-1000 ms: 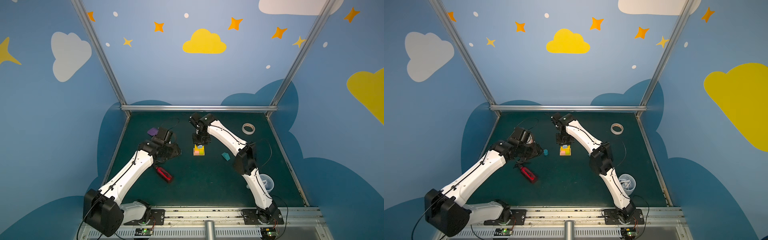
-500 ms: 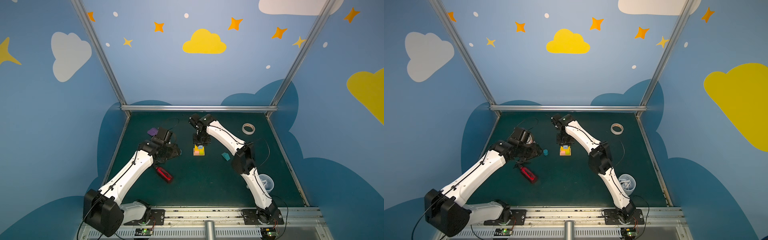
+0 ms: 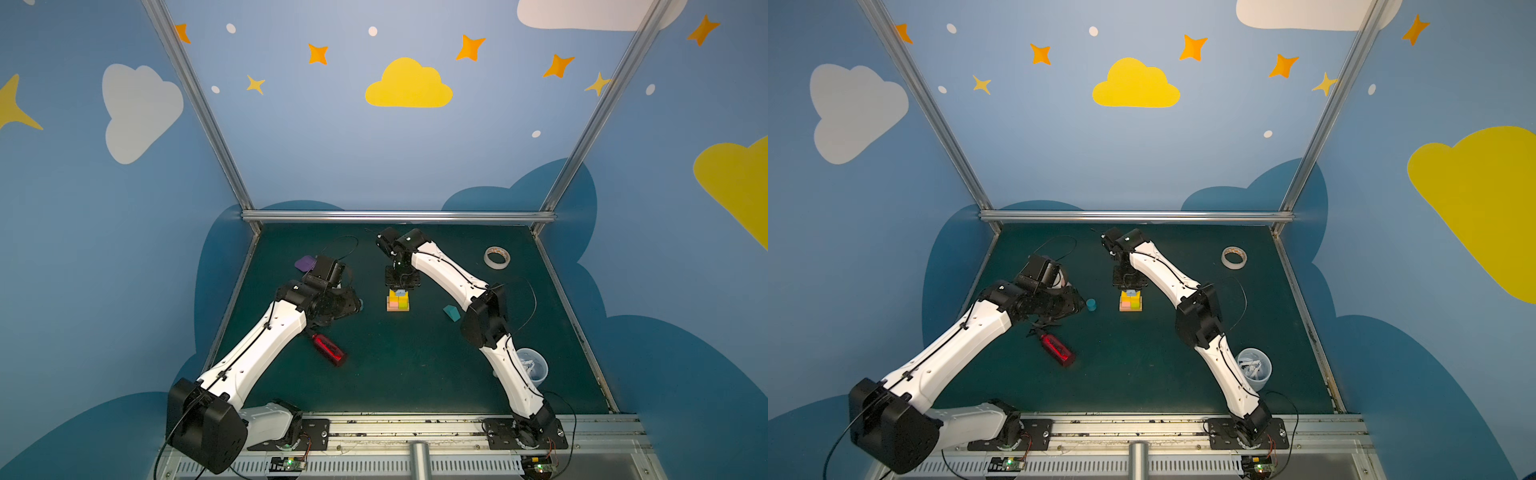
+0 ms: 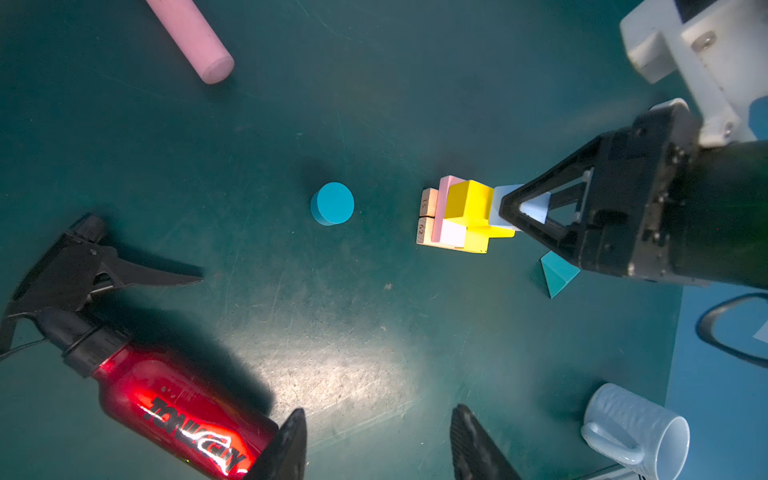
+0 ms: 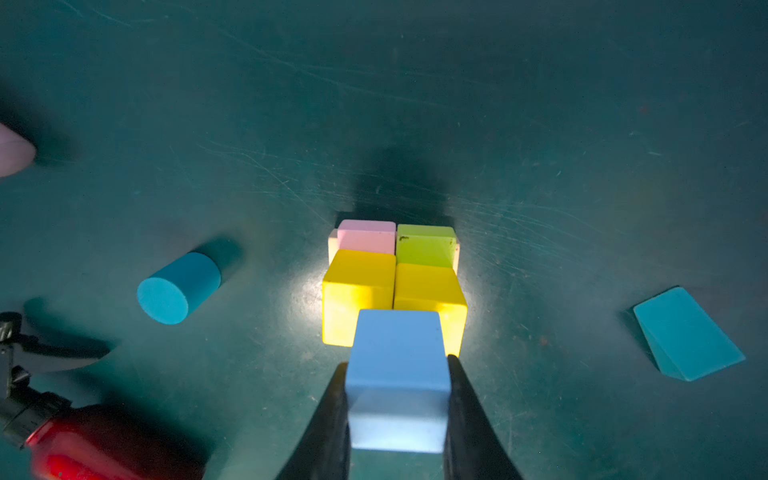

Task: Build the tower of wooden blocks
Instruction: 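Lower the light-blue cube onto the yellow cubes and open the right gripper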

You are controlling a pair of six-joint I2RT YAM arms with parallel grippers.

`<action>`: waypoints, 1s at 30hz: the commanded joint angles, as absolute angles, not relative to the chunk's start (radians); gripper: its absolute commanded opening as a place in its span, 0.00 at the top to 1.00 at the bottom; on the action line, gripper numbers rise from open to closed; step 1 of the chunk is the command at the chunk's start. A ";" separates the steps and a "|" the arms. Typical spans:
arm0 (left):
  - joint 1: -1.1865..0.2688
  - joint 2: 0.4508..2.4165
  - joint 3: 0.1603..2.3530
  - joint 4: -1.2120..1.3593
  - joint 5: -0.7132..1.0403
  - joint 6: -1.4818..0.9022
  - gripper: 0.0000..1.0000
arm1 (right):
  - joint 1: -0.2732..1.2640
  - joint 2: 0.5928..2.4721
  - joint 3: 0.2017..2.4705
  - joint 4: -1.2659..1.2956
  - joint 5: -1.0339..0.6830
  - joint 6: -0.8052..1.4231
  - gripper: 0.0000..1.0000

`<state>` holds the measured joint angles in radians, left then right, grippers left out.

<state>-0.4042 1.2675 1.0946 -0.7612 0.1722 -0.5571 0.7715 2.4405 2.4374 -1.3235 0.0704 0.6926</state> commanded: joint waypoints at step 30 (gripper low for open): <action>-0.393 1.242 1.098 -0.787 0.175 -0.546 0.44 | 0.782 2.470 2.467 -1.310 0.072 0.710 0.75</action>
